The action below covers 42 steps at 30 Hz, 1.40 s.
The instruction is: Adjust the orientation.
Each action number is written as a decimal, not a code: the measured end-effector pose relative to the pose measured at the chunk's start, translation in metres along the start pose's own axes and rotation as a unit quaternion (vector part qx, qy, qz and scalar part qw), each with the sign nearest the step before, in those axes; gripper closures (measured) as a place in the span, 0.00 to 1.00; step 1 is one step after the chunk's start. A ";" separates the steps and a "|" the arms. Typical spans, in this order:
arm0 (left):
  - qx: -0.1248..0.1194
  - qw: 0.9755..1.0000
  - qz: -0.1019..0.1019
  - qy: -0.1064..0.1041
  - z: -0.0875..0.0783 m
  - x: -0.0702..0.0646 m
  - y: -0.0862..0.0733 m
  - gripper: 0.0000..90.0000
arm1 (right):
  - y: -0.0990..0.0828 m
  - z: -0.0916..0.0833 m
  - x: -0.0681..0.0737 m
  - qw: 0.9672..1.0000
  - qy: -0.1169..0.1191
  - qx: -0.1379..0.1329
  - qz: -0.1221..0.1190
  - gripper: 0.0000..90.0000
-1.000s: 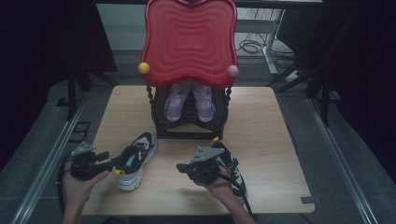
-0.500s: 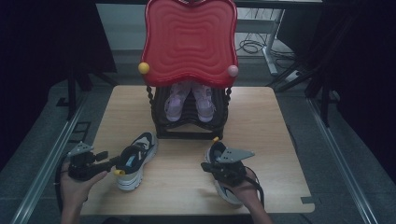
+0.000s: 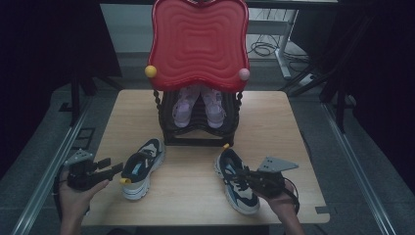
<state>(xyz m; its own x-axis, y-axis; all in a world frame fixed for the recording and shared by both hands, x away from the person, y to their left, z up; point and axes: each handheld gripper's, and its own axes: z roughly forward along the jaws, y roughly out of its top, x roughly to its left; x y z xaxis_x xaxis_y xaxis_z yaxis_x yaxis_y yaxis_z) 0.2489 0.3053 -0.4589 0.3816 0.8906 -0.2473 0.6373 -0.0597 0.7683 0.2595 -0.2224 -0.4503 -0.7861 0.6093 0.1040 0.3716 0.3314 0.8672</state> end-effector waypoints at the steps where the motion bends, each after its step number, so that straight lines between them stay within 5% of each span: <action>1: -0.001 1.000 -0.001 0.000 -0.001 0.000 0.000 0.45 | -0.001 -0.002 -0.002 1.000 -0.002 -0.001 0.002 0.99; 15: 0.002 1.000 0.000 -0.003 0.001 -0.001 -0.001 0.45 | -0.030 -0.034 -0.019 0.999 -0.044 0.003 0.031 0.99; 26: 0.003 1.000 0.001 -0.004 0.002 -0.001 -0.001 0.45 | -0.061 -0.039 -0.028 0.996 -0.066 0.040 0.052 0.99; 42: 0.005 1.000 0.002 -0.004 0.003 -0.001 -0.001 0.45 | -0.083 -0.030 -0.025 0.995 -0.036 0.075 0.052 0.99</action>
<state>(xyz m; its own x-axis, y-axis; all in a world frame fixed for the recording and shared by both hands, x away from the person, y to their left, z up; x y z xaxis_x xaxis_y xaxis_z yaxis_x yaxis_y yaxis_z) 0.2494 0.3030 -0.4611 0.3900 0.8865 -0.2490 0.6417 -0.0677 0.7640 0.2335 -0.2864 -0.5099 -0.7038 0.6946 0.1488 0.5226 0.3644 0.7708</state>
